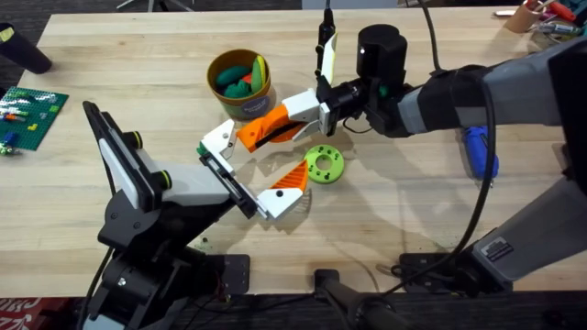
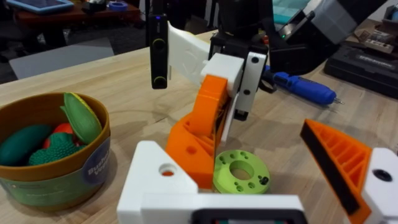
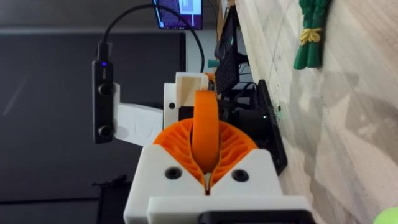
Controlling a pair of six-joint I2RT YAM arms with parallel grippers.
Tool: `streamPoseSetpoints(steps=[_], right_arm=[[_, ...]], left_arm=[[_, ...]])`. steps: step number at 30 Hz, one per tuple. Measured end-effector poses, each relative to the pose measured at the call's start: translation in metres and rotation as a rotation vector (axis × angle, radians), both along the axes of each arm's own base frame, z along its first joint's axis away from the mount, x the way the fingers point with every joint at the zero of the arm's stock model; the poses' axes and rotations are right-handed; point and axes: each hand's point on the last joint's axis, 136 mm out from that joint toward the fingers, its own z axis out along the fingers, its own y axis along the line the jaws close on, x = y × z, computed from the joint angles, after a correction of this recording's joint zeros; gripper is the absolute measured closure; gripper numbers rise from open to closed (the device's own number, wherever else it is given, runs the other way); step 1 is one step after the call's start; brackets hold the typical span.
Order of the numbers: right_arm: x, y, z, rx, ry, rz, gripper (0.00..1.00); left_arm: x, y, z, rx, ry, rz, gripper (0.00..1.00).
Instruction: Pick up the gripper from the table and insert it into the empty holder that is missing its gripper. Then pick up a screw, insert it into the mounting hole, and use the screwdriver to tighten it. Finally, clean up the table by picking up the vegetable and placing it into the bucket.
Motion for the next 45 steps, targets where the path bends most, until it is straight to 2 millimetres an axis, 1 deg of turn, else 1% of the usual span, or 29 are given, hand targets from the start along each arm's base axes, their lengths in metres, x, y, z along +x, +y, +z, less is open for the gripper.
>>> streamPoseSetpoints(steps=[15, 18, 22, 25, 29, 35, 37, 42, 45], right_arm=[[0.005, -0.003, -0.001, -0.007, 0.022, -0.015, 0.979], [0.006, -0.003, 0.004, 0.011, -0.009, -0.014, 0.978], [0.008, -0.002, 0.016, 0.055, -0.080, -0.016, 0.979], [0.009, 0.000, 0.020, 0.059, -0.079, -0.023, 0.979], [0.009, 0.004, 0.018, 0.042, -0.046, -0.037, 0.979], [0.009, 0.012, 0.016, 0.033, -0.041, -0.059, 0.978], [0.009, 0.013, 0.011, 0.015, -0.021, -0.064, 0.978], [0.007, 0.011, -0.010, -0.058, 0.067, -0.069, 0.979], [0.002, 0.013, -0.012, -0.061, 0.059, -0.053, 0.978]], left_arm=[[0.001, 0.000, 0.003, -0.003, -0.008, 0.005, 0.009], [0.001, 0.000, 0.003, -0.003, -0.008, 0.005, 0.009], [0.001, 0.000, 0.003, -0.003, -0.008, 0.004, 0.009], [0.001, 0.000, 0.002, -0.003, -0.008, 0.002, 0.009], [0.002, 0.002, 0.002, -0.005, -0.005, 0.015, 0.009], [0.007, 0.007, 0.002, -0.007, -0.001, 0.057, 0.009], [0.008, 0.008, 0.002, -0.007, -0.001, 0.059, 0.009], [0.007, 0.007, 0.002, -0.008, -0.001, 0.052, 0.009], [0.004, 0.003, 0.002, -0.008, -0.001, 0.026, 0.009]])
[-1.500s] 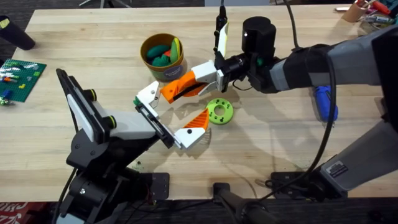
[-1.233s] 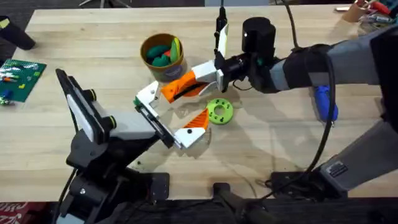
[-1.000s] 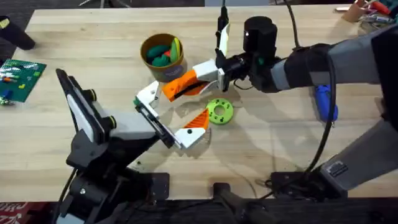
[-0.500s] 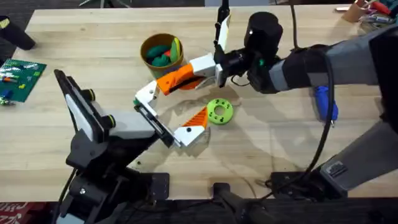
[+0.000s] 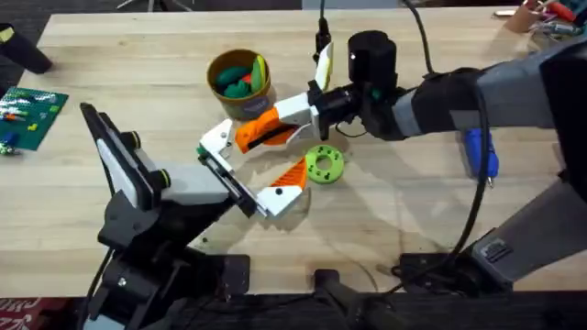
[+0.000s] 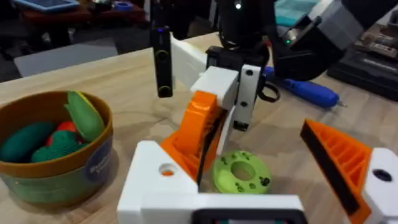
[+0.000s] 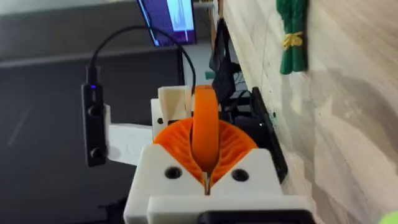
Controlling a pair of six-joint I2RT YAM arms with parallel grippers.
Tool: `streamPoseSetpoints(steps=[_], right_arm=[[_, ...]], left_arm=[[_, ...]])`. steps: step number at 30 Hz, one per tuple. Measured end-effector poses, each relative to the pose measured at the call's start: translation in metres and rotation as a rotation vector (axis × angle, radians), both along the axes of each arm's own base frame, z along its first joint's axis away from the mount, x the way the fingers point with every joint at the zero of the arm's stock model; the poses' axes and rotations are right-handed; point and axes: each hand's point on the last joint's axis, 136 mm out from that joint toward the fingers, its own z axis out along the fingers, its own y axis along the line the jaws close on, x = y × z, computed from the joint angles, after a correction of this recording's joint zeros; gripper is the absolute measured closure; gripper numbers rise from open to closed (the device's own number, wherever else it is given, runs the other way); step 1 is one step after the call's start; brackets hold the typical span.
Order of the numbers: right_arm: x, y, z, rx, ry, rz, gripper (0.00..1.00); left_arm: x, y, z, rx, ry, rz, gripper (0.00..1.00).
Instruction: Pick up the gripper from the table and insert it into the empty holder that is missing its gripper. Then pick up a screw, insert it into the mounting hole, and use the screwdriver to tighten it. Finally, clean up the table by picking up the vegetable and placing it into the bucket.
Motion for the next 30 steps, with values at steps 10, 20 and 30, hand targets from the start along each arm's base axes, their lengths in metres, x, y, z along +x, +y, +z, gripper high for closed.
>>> streamPoseSetpoints(steps=[10, 20, 30], right_arm=[[-0.005, 0.000, 0.013, 0.081, -0.119, 0.053, 0.978], [0.001, -0.015, 0.015, 0.096, -0.111, 0.067, 0.980], [0.004, -0.021, 0.026, 0.134, -0.174, 0.074, 0.980]], left_arm=[[-0.003, -0.003, 0.004, 0.012, -0.036, -0.026, 0.009], [-0.004, -0.004, 0.004, 0.016, -0.041, -0.036, 0.009], [-0.005, -0.004, 0.000, 0.012, -0.015, -0.037, 0.009]])
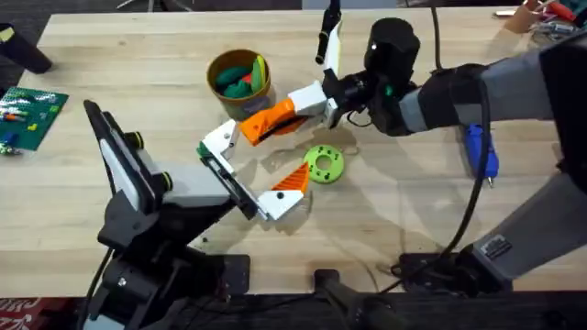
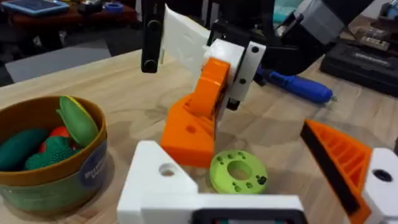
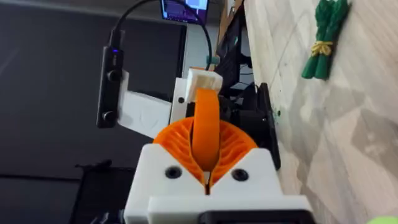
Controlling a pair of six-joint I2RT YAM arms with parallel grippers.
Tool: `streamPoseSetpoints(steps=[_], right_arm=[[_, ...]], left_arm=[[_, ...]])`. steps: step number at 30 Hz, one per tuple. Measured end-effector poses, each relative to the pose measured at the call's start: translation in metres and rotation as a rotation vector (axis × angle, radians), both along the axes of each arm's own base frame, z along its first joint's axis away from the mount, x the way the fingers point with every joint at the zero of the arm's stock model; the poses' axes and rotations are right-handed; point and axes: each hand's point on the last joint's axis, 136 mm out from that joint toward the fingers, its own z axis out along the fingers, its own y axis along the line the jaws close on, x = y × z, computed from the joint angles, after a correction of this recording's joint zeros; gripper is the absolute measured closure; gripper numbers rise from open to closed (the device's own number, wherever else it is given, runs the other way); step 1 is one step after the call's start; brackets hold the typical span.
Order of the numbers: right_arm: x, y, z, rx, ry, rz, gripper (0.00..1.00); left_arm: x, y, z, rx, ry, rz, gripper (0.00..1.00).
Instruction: Pick up the gripper from the table and insert it into the empty holder that is missing its gripper. Then pick up a screw, insert it into the mounting hole, and use the screwdriver to tighten it. Finally, clean up the table by picking up the vegetable and placing it into the bucket.
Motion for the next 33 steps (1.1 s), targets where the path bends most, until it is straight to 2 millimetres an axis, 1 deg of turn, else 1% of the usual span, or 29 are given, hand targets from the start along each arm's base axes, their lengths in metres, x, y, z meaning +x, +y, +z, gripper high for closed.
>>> streamPoseSetpoints(steps=[3, 14, 21, 33], right_arm=[[0.000, 0.000, 0.004, 0.007, -0.008, 0.003, 0.978], [-0.008, 0.008, 0.003, -0.004, 0.019, 0.020, 0.978], [-0.008, 0.010, -0.003, -0.031, 0.067, 0.015, 0.980], [-0.012, 0.021, -0.004, -0.034, 0.058, 0.005, 0.978]], left_arm=[[0.000, 0.000, 0.000, 0.000, 0.000, 0.000, 0.009], [0.000, 0.000, 0.000, -0.002, 0.002, 0.004, 0.009], [0.000, 0.000, 0.000, -0.007, 0.008, 0.004, 0.009], [0.002, 0.001, 0.000, -0.013, 0.016, 0.014, 0.009]])
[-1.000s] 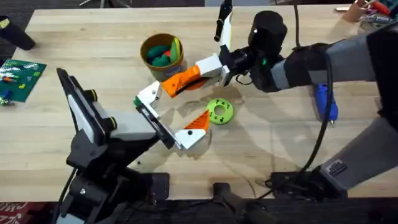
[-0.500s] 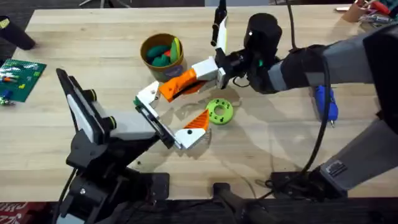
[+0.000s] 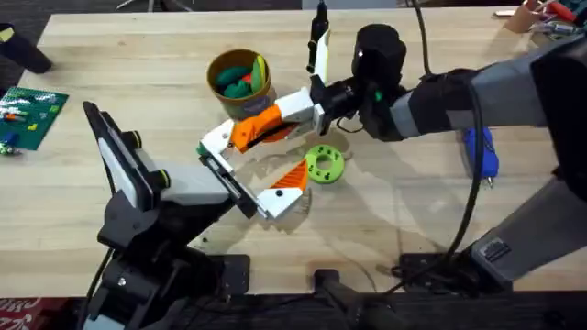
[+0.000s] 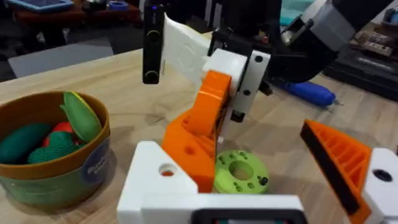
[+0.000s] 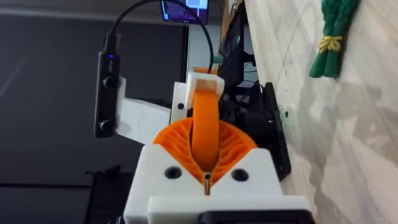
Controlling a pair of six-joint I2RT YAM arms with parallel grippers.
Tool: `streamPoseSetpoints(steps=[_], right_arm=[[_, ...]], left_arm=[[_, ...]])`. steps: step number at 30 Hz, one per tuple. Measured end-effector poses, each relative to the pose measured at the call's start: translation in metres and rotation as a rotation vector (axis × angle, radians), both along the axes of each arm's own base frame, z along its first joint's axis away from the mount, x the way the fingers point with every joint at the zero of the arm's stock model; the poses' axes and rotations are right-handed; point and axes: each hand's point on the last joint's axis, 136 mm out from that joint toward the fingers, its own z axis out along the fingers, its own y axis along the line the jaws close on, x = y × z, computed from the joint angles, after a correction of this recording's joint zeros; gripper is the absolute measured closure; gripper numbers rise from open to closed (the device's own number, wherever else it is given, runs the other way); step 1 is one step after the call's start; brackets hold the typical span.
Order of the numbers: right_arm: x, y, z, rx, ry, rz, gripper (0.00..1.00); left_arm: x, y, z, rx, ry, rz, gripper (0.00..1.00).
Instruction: Pick up the gripper from the table and insert it into the empty holder that is missing its gripper. Then pick up a screw, insert it into the mounting hole, and use the screwdriver to tighten it. Finally, clean up the table by picking up the vegetable and placing it into the bucket.
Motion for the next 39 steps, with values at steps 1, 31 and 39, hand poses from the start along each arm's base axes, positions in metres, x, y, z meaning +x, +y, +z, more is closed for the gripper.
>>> streamPoseSetpoints(steps=[1, 31, 39], right_arm=[[0.000, 0.000, 0.000, -0.001, 0.001, -0.001, 0.978], [-0.004, 0.041, -0.001, -0.058, 0.025, -0.049, 0.978], [-0.004, 0.041, -0.001, -0.058, 0.024, -0.052, 0.979]], left_arm=[[0.000, 0.000, 0.000, 0.000, 0.000, 0.002, 0.009], [0.006, 0.007, -0.001, -0.016, 0.022, 0.043, 0.009], [0.006, 0.007, -0.001, -0.016, 0.023, 0.047, 0.009]])
